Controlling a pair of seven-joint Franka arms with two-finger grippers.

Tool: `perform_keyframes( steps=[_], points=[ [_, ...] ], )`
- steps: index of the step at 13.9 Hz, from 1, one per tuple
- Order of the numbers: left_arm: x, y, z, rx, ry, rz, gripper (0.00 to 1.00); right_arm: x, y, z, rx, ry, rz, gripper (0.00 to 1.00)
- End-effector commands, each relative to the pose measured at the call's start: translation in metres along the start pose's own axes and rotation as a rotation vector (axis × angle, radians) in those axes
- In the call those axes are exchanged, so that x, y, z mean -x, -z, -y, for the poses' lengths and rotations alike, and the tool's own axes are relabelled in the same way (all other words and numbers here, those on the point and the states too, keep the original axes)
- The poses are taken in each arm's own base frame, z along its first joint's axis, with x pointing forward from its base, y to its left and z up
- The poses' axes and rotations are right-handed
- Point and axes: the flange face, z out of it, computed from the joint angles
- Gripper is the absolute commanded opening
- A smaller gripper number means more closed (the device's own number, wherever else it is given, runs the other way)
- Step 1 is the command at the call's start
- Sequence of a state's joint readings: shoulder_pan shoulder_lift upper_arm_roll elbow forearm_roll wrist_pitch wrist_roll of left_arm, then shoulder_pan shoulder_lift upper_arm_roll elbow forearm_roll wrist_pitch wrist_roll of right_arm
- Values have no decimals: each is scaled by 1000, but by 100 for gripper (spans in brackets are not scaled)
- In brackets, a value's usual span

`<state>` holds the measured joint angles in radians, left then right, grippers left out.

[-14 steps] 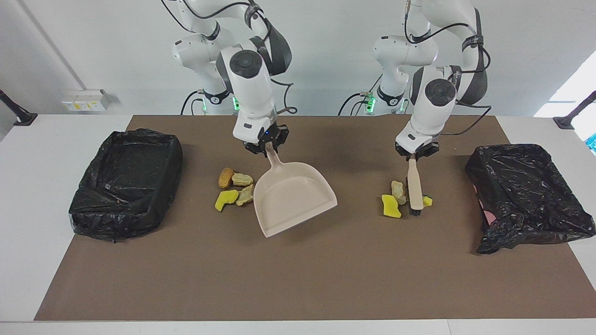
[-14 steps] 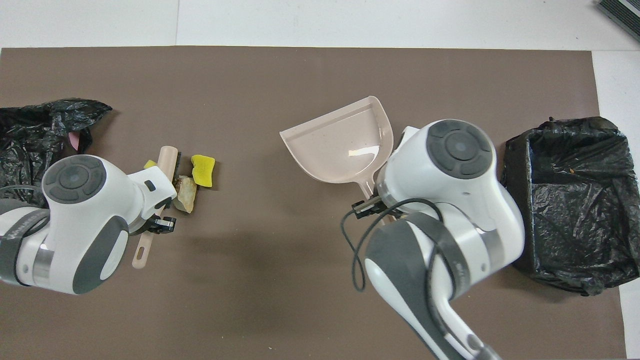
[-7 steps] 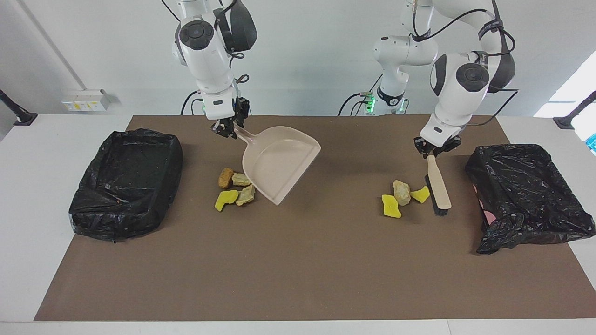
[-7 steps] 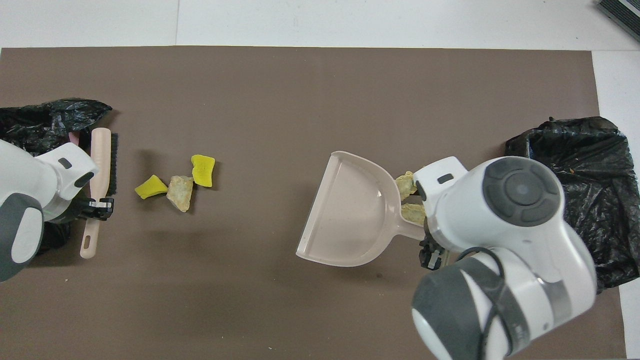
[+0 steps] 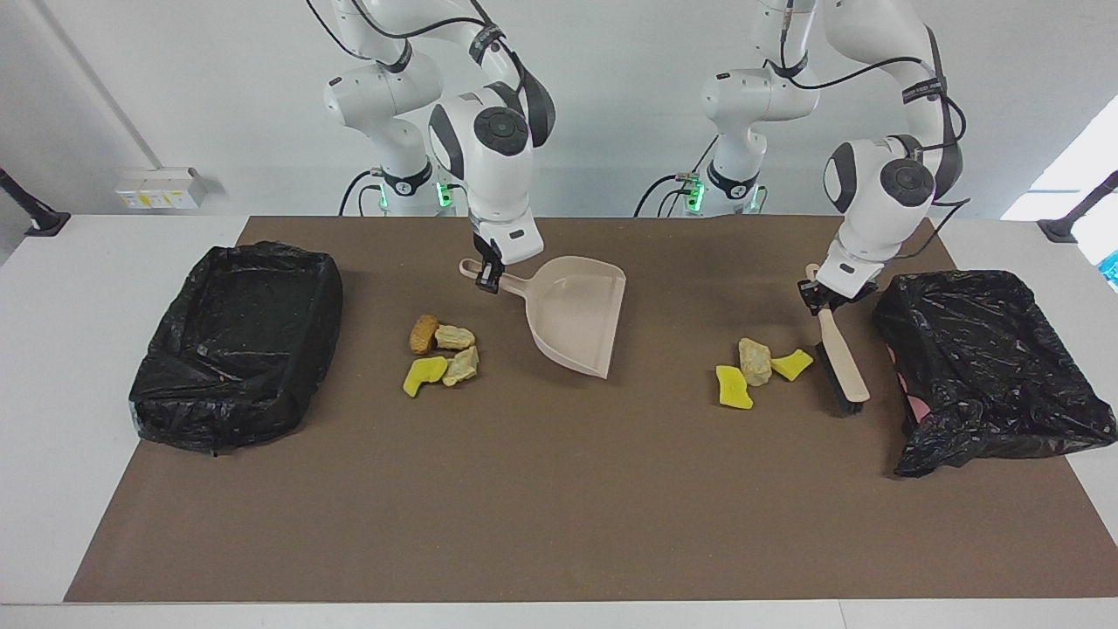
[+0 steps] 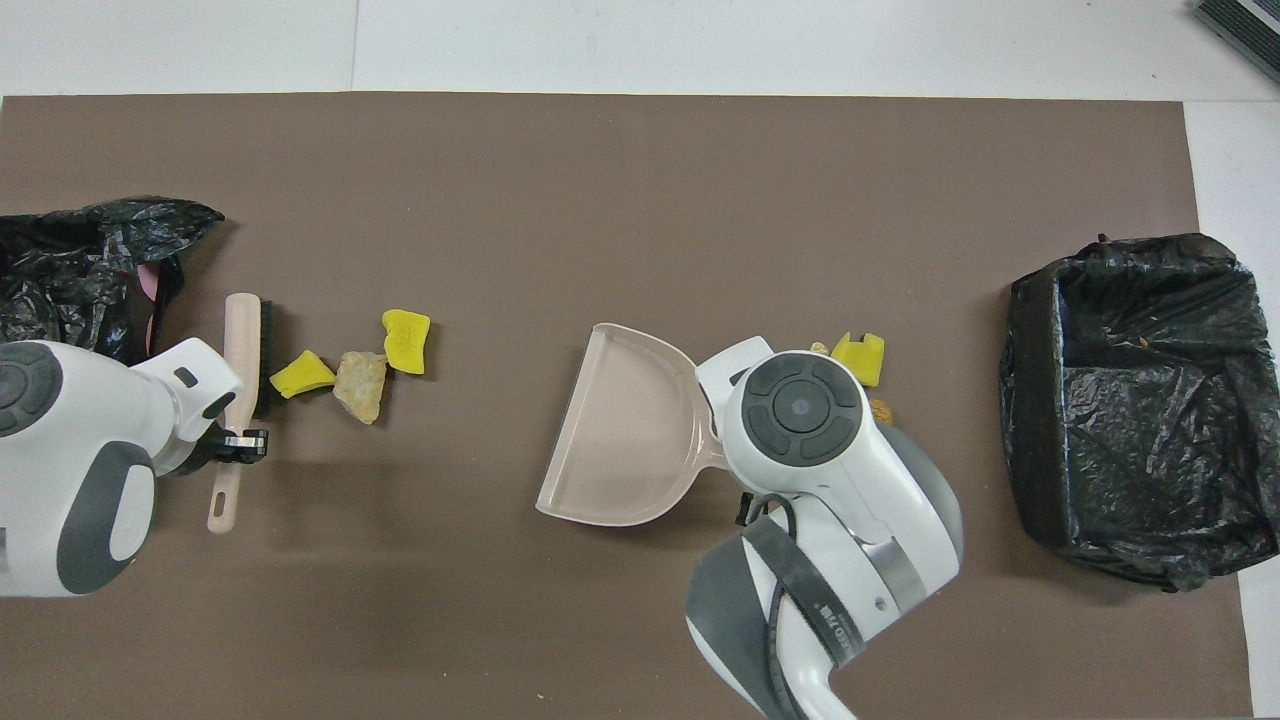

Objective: Sweep and dump trash in bin
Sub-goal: 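Set the dustpan beside the trash while the left gripper positions the brush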

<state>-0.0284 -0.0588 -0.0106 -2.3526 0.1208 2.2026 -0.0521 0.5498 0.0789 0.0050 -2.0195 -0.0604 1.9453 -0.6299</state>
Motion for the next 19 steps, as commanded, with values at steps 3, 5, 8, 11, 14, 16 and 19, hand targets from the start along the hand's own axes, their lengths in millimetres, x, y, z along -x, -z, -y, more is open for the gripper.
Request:
perform_keyframes(
  steps=[3, 5, 8, 11, 14, 16, 19],
  points=[
    [-10, -19, -64, 32, -118, -18, 0, -22, -9, 14, 31, -104, -14, 0],
    [-8, -17, -80, 30, -194, -19, 0, -33, -17, 21, 34, -138, -20, 0],
    [-2, -14, -112, 66, -223, -19, 0, -34, -19, 21, 30, -160, -19, 0],
    [6, -9, -142, 96, -242, -14, 0, -40, -31, 26, 20, -146, 3, 0],
    [18, -6, -177, 121, -235, -3, 0, -40, -32, 26, 17, -146, 8, 0],
    [30, -2, -204, 145, -263, 11, 0, -40, -32, 27, 17, -145, 8, 0],
    [51, 5, -245, 155, -346, 27, 0, -40, -32, 27, 16, -145, 10, 0]
  ],
)
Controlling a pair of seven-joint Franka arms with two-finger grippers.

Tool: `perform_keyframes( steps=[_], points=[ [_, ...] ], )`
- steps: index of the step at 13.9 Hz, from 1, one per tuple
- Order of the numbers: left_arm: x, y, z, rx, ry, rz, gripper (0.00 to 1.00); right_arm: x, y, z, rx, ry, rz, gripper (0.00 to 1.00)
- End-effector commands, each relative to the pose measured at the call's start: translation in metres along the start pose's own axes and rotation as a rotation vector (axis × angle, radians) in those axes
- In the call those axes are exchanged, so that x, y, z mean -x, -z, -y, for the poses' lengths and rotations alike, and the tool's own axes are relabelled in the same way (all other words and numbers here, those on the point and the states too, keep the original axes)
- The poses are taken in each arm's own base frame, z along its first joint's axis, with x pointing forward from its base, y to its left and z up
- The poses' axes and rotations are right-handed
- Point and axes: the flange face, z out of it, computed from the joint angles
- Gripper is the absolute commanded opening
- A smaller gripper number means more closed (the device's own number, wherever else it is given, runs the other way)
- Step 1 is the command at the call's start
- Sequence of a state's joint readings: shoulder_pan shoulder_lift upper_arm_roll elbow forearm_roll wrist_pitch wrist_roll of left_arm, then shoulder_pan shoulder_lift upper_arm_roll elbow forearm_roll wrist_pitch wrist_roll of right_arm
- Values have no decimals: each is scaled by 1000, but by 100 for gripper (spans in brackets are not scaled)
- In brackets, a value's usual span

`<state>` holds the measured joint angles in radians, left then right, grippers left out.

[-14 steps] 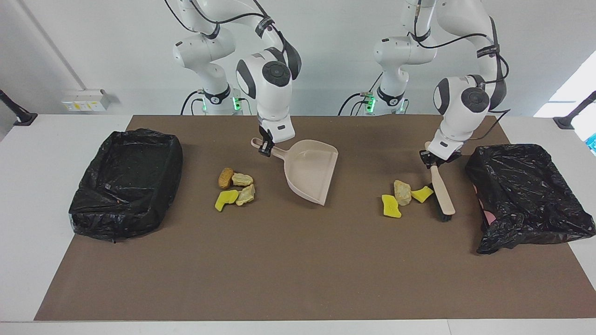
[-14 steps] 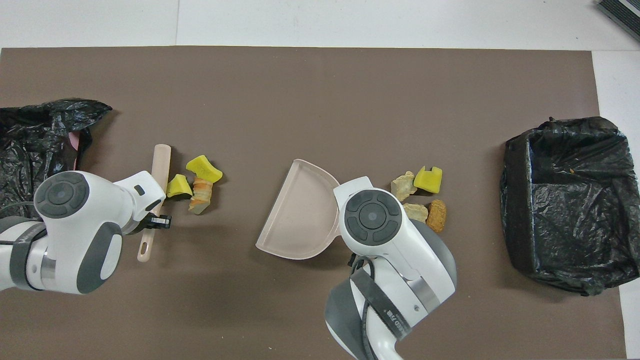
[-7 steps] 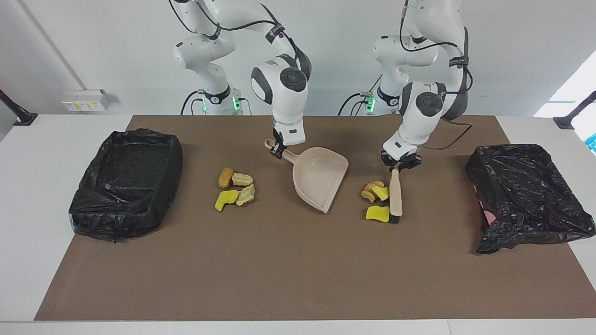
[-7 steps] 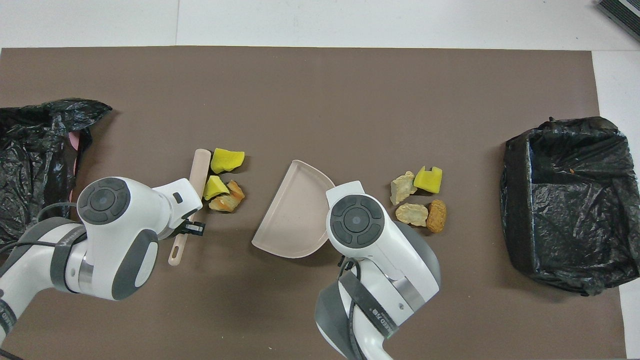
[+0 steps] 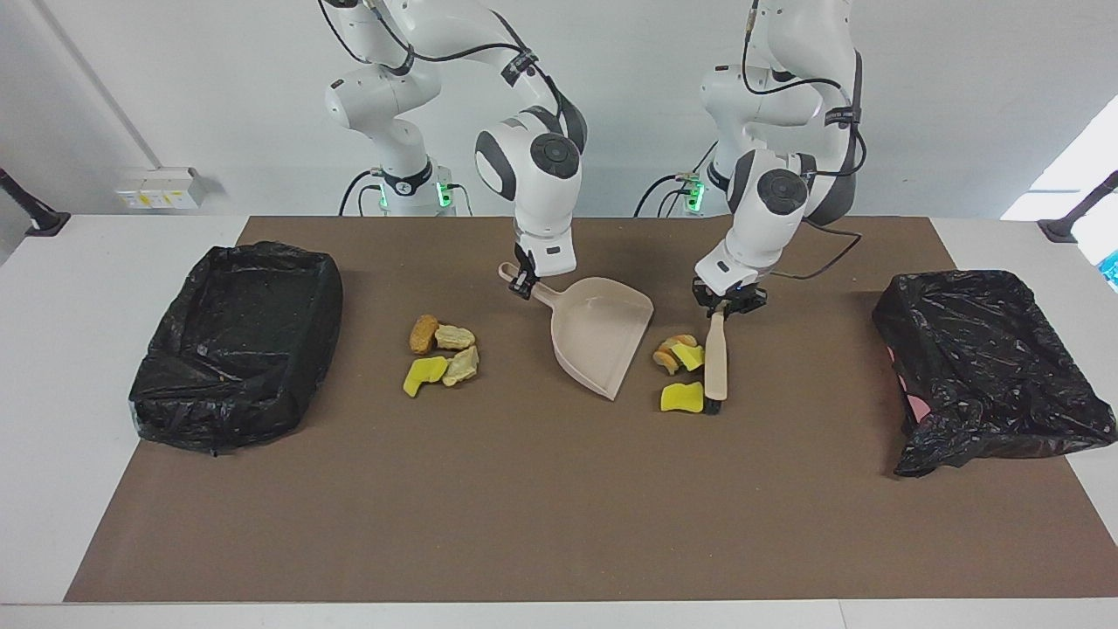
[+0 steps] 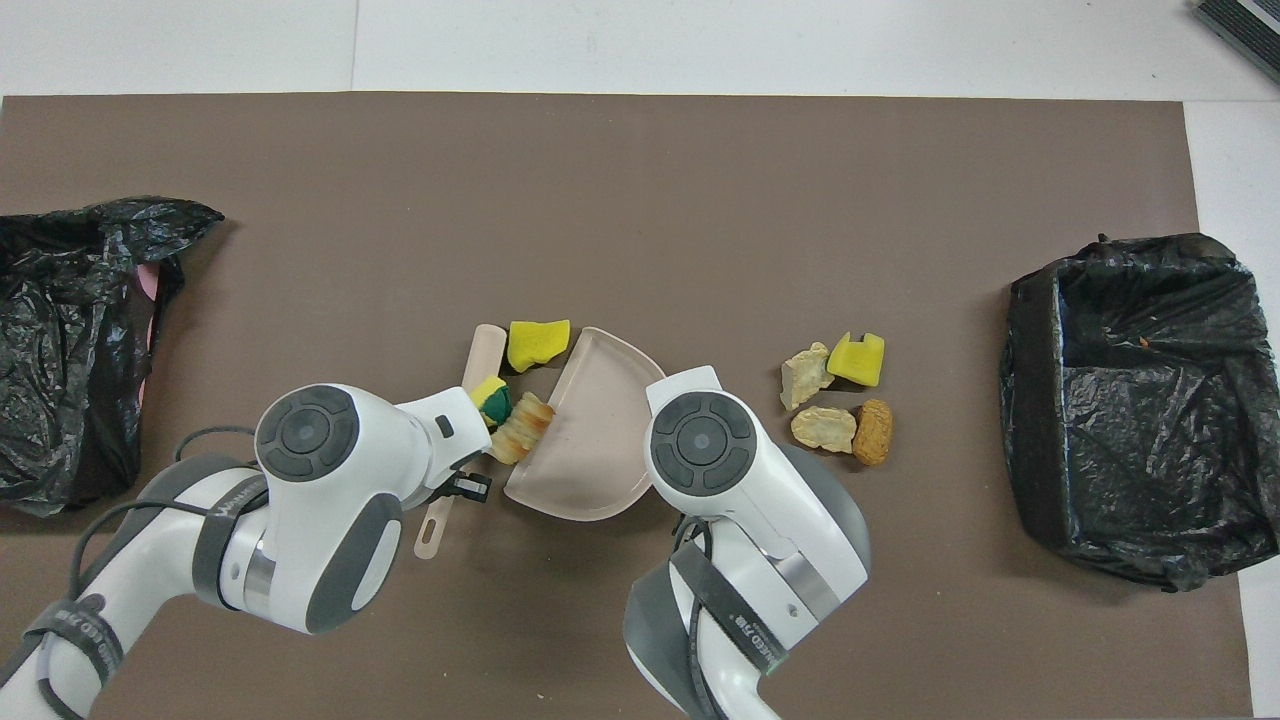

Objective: Sweep and dump trash in bin
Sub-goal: 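Sweep the trash toward the dustpan with the brush in the left gripper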

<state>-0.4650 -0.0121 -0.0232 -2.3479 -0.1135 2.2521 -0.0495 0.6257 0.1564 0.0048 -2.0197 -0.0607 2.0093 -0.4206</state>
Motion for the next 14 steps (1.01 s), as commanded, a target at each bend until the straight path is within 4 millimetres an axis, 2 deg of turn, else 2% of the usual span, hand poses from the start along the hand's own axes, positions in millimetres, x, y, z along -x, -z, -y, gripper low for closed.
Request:
perform_keyframes(
  steps=[1, 3, 4, 6, 8, 10, 12, 14],
  points=[
    [8, 4, -43, 20, -63, 35, 0, 0, 2, 0, 12, -16, -5, 0],
    [13, 11, -83, 56, -106, 64, 0, 0, 2, 1, 12, -15, -5, 0],
    [16, 14, -95, 56, -126, 73, 0, 0, 3, 1, 13, -15, -6, 0],
    [18, 15, -98, 55, -123, 82, 0, 0, 2, 1, 12, -15, -5, 0],
    [12, 22, -83, 60, -90, 85, 0, 0, 2, 1, 12, -15, -5, 0],
    [4, 39, -39, 72, -17, 83, 0, 0, 3, 1, 13, -14, -4, 0],
    [6, 51, -19, 51, -8, 86, 0, -1, 3, 1, 14, -13, -5, 0],
    [4, 55, 2, 27, 13, 84, 0, 1, 8, -2, 16, -13, -9, 0]
  ],
)
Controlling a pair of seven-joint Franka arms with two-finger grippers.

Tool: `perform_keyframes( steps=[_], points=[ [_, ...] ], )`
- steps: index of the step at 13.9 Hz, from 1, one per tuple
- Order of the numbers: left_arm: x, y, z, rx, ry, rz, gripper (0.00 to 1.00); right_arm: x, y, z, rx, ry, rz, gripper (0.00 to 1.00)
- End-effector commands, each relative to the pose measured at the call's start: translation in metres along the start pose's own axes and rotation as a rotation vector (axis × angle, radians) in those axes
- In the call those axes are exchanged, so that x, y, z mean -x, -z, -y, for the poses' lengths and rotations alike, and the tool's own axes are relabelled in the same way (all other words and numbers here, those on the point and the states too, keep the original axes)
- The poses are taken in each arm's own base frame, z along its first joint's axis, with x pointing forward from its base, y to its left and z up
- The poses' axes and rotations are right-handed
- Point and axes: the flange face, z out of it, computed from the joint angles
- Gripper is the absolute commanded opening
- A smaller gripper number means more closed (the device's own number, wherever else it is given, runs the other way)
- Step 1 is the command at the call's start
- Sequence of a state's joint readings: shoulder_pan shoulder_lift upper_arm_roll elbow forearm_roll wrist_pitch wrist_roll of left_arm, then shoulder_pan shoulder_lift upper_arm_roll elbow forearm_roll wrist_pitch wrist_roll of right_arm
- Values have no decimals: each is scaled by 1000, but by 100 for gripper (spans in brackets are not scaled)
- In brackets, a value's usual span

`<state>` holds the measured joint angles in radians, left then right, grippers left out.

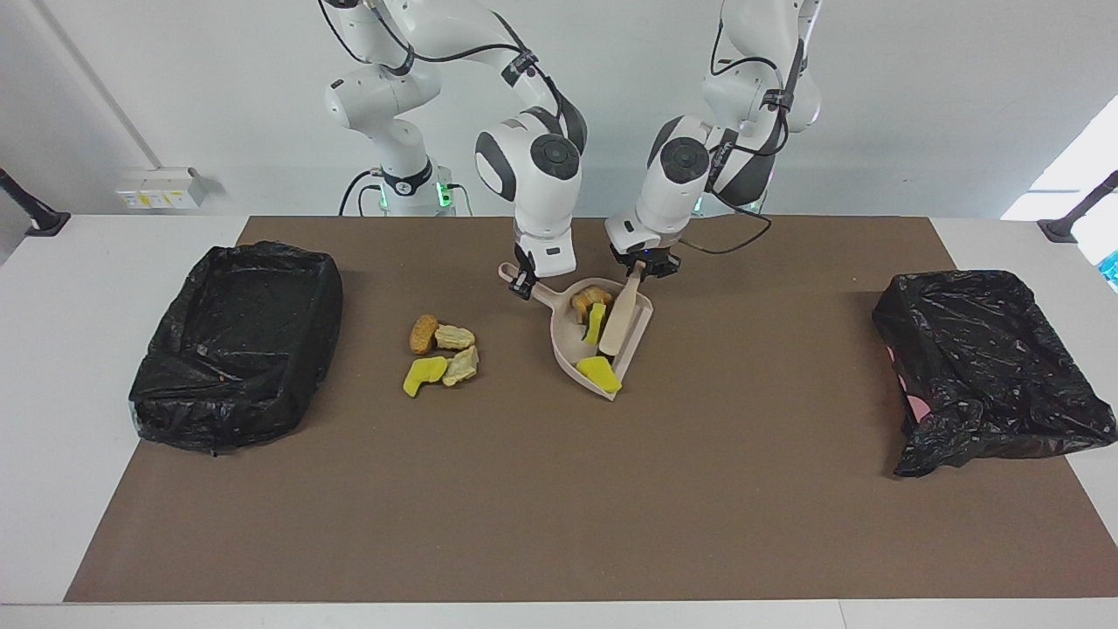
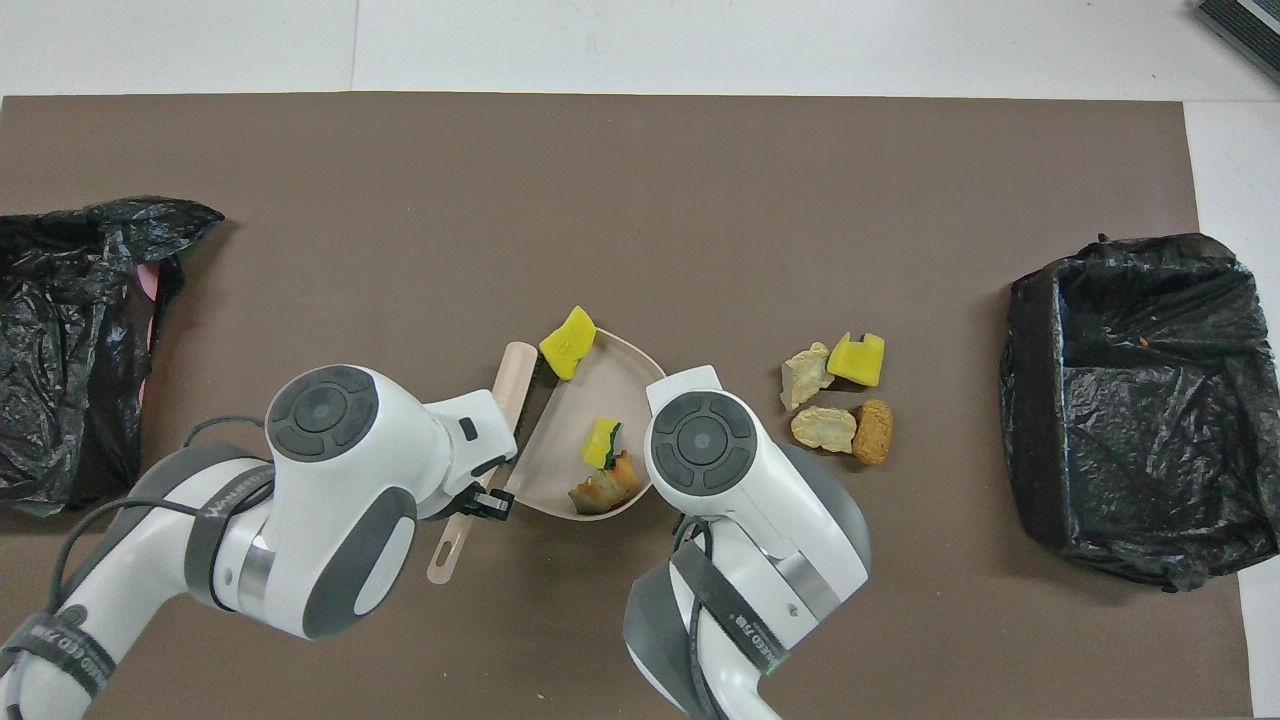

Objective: Sweep and dump trash in bin
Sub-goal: 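Sweep the trash toward the dustpan with the brush in the left gripper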

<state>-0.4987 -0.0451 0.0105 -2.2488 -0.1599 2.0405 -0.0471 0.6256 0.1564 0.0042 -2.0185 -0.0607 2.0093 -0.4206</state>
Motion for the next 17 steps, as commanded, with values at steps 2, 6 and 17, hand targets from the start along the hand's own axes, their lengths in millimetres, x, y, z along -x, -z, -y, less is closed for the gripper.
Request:
perform_keyframes(
  steps=[2, 6, 17],
  points=[
    [3, 14, 19, -17, 21, -12, 0, 8, 20, -5, 16, -16, -11, 0],
    [-19, 0, 46, -5, 93, -86, 0, 15, 28, -11, 16, -29, -16, 0],
    [-53, -36, 4, -29, -14, -94, 0, 21, 16, -8, 4, 58, 15, 0]
  ],
)
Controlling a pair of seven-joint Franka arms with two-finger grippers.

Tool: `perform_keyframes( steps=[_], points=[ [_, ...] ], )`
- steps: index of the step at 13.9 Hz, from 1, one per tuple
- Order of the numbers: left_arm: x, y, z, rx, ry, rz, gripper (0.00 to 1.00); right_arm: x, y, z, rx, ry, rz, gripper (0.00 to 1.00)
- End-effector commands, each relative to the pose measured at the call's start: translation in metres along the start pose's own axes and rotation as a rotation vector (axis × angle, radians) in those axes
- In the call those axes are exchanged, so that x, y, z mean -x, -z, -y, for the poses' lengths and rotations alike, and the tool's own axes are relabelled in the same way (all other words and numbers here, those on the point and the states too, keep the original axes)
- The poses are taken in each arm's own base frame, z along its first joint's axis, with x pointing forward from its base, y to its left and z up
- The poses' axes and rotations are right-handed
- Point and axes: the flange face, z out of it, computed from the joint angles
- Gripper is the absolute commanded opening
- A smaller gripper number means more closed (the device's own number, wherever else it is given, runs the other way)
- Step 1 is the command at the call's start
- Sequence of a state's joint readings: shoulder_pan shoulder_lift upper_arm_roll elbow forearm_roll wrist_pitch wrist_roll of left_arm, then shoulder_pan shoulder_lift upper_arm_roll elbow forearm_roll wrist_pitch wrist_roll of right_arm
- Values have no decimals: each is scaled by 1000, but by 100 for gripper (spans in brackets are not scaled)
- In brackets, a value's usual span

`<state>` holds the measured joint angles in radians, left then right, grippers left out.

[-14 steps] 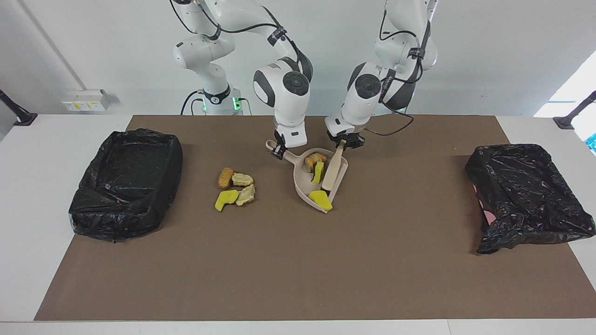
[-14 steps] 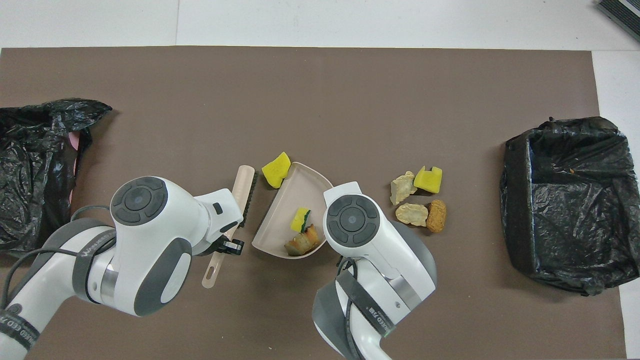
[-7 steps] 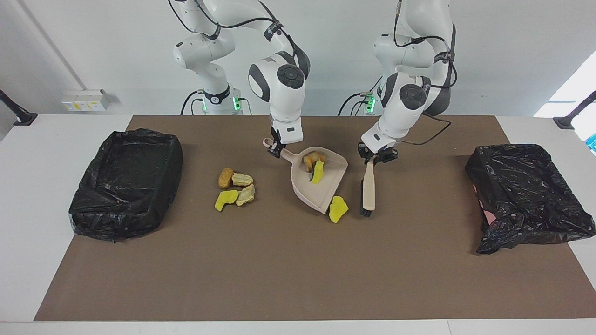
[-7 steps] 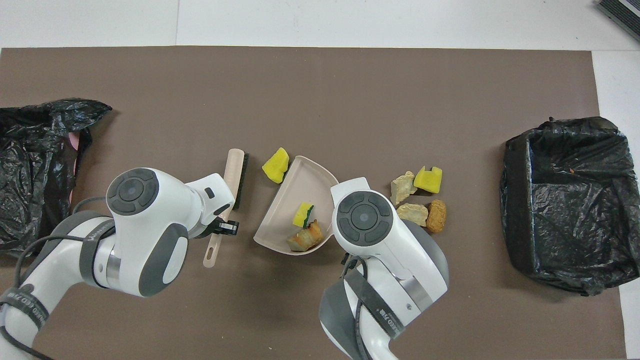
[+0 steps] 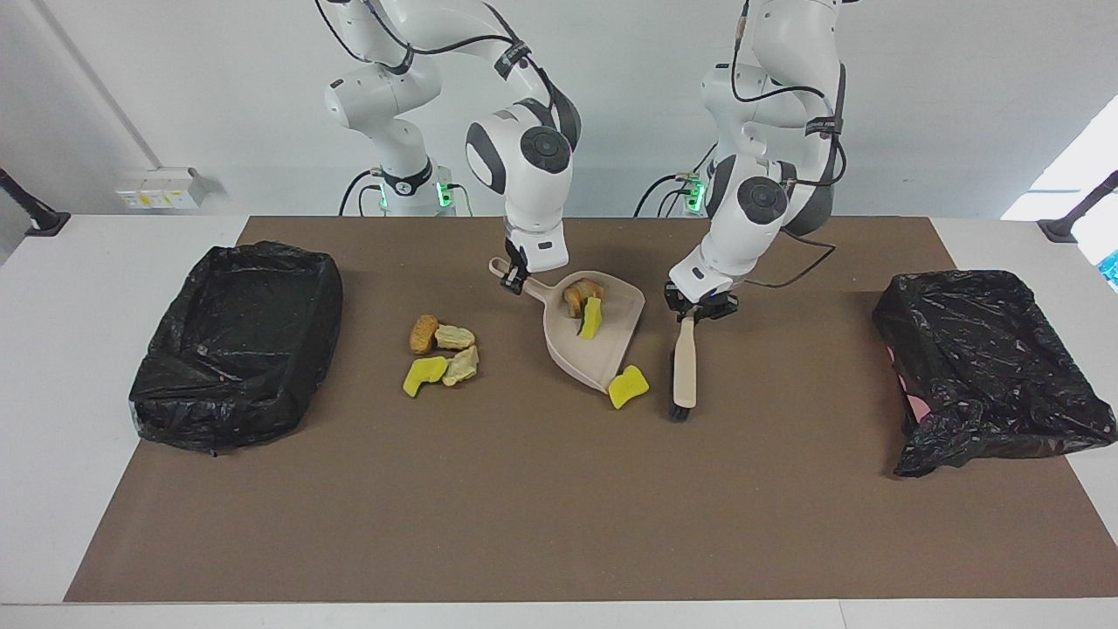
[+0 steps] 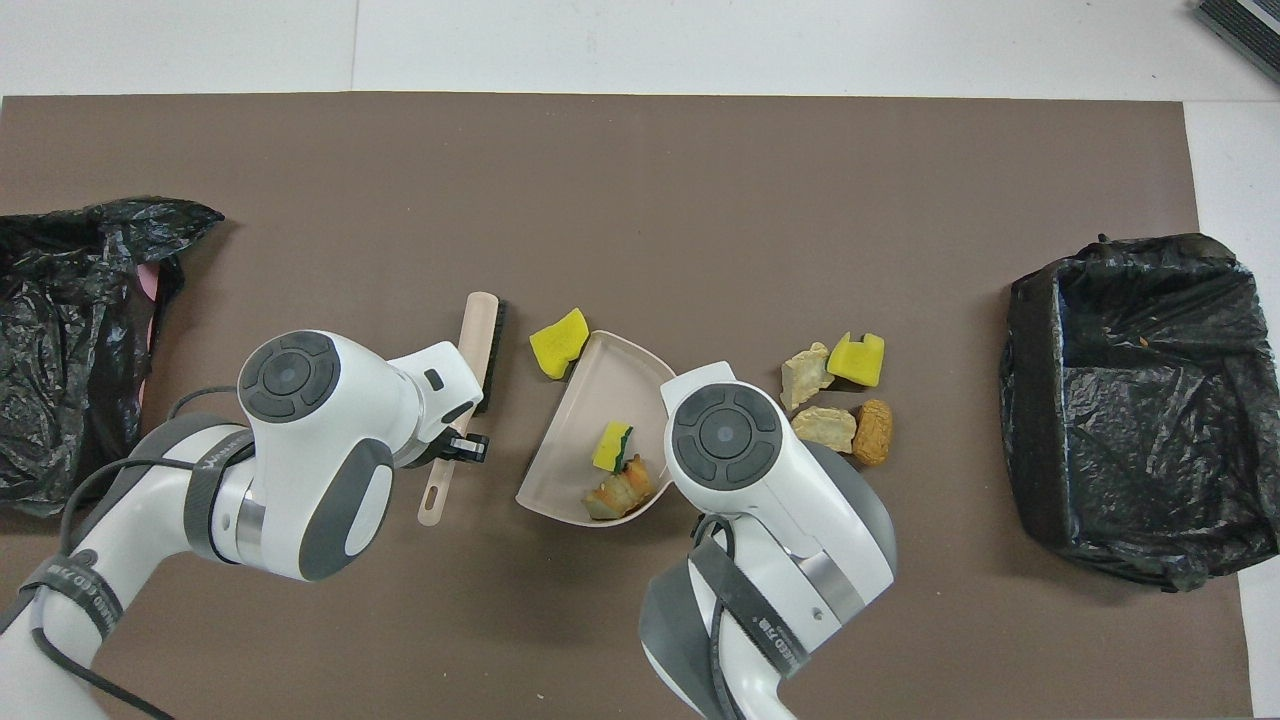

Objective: Sweep and dump trash in bin
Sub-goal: 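Sweep the remaining sponges into the dustpan with the left gripper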

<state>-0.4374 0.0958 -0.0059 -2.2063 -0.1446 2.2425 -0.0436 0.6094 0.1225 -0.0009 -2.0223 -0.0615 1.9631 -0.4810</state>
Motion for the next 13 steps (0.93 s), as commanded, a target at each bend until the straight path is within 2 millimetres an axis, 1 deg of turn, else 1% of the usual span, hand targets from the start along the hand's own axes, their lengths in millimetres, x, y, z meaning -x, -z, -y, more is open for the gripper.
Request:
perform_keyframes(
  steps=[1, 2, 4, 5, 6, 7, 8, 9, 11, 12, 13],
  points=[
    [1, -8, -36, -19, -133, 31, 0, 6, 3, -1, 11, 19, 2, 0],
    [5, -8, -42, -21, -223, 53, 0, 6, 4, -1, 12, 20, 1, 0],
    [13, -8, -44, -18, -362, 109, 0, 6, 4, -1, 13, 17, 1, 0],
    [18, -4, -47, -14, -411, 134, 0, 6, 4, -1, 11, 12, 0, 0],
    [22, 8, -49, -9, -437, 154, 0, 6, 4, -1, 13, 9, 1, 0],
    [26, 18, -51, -5, -452, 184, 0, 6, 4, -1, 13, 9, 1, 0],
    [29, 26, -58, -2, -460, 208, 0, 6, 4, -1, 13, 8, 1, 0],
    [34, 29, -74, 6, -468, 227, 0, 6, 4, 0, 11, 1, 2, 0],
    [42, 37, -98, 27, -386, 220, 0, 6, 5, 0, 13, -2, 1, 0],
    [46, 44, -113, 23, -366, 207, 0, 6, 5, 0, 12, -2, -1, 0],
    [45, 53, -114, 23, -349, 191, 0, 6, 5, 0, 13, -2, 1, 0]
  ],
)
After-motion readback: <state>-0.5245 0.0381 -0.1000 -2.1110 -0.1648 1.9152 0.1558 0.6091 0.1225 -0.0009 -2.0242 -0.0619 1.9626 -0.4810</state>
